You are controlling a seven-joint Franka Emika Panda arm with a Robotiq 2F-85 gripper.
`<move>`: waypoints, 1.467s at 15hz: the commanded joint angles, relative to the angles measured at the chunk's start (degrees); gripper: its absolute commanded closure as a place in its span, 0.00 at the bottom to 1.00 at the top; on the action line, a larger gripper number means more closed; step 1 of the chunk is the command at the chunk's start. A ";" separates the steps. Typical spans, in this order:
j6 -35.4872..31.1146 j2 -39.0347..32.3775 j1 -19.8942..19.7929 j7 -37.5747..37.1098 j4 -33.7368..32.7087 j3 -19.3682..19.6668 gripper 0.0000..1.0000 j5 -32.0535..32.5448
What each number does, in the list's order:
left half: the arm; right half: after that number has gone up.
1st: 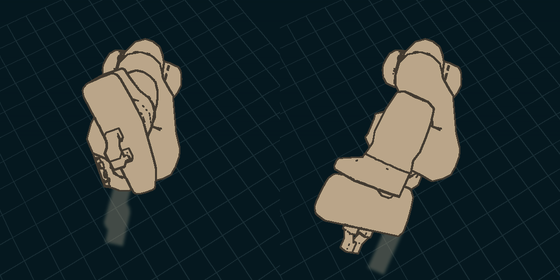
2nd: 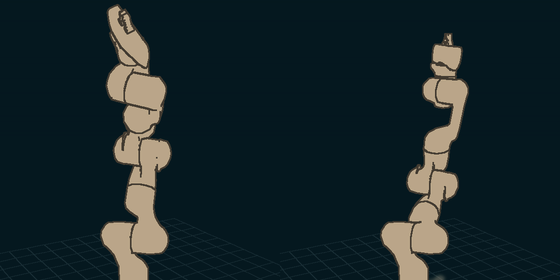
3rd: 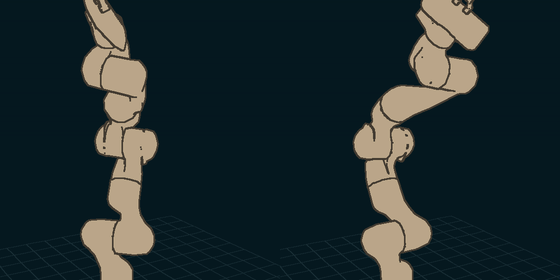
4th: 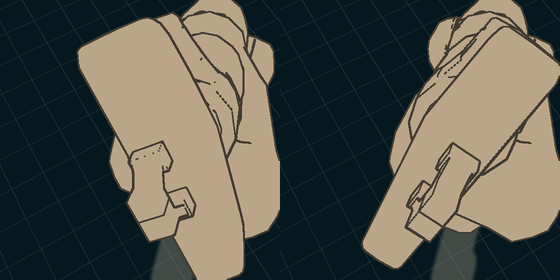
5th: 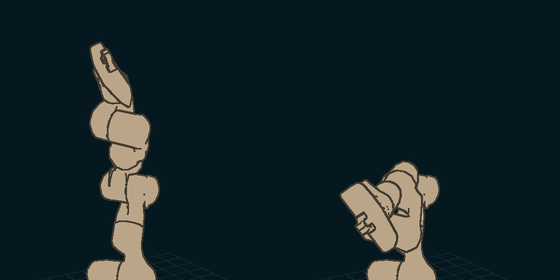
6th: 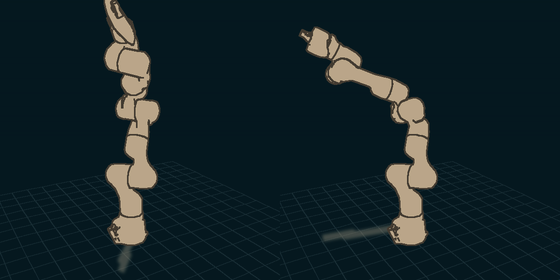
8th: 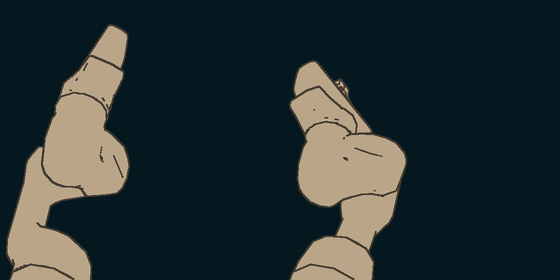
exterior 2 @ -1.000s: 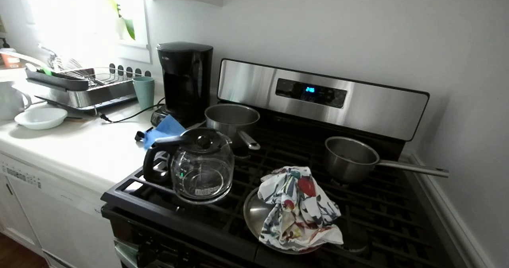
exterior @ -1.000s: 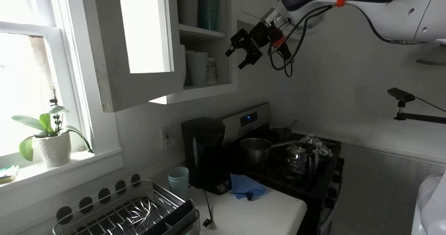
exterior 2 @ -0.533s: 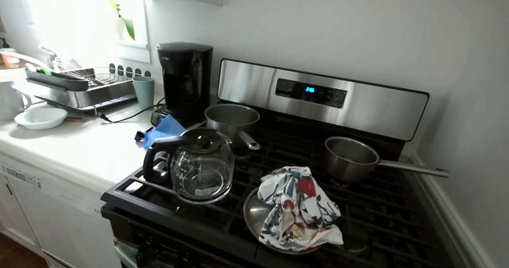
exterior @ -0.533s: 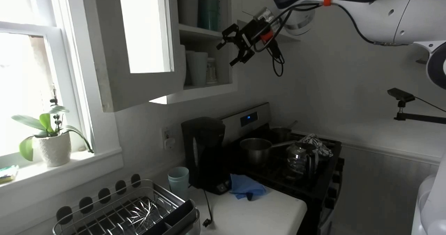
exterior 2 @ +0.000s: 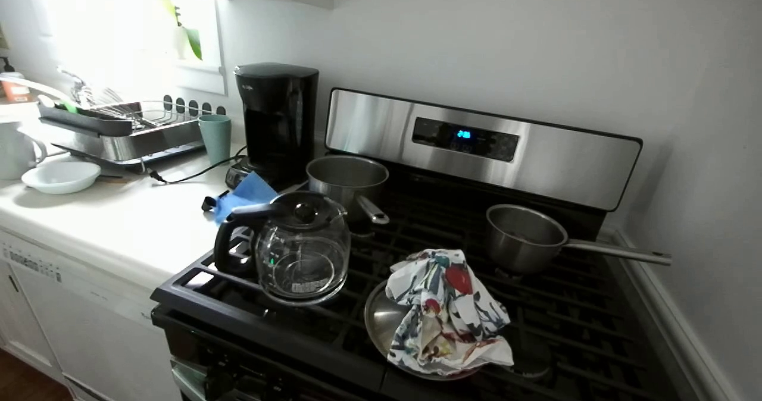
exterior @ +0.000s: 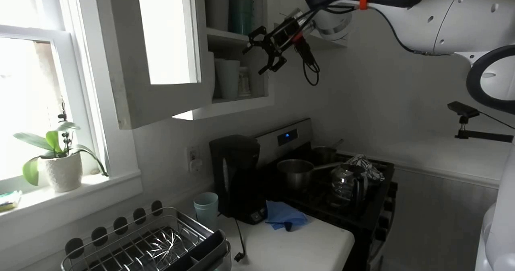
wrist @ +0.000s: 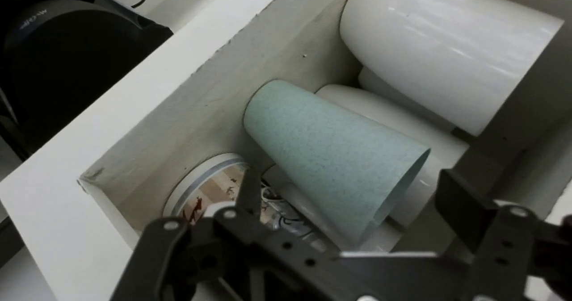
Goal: Remove the light blue cup from the bottom wall cabinet shelf and place it on the countertop near the front left stove plate
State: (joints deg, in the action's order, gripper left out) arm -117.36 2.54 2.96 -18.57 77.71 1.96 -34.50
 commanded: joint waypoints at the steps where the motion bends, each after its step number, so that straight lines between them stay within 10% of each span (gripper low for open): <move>1: 0.89 -4.01 -0.78 -4.67 -5.79 -1.02 0.00 0.65; 22: 5.46 -11.79 0.69 -9.44 -12.96 -0.61 0.00 5.16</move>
State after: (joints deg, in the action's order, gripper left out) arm -115.08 -7.44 3.26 -24.99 68.16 1.24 -31.84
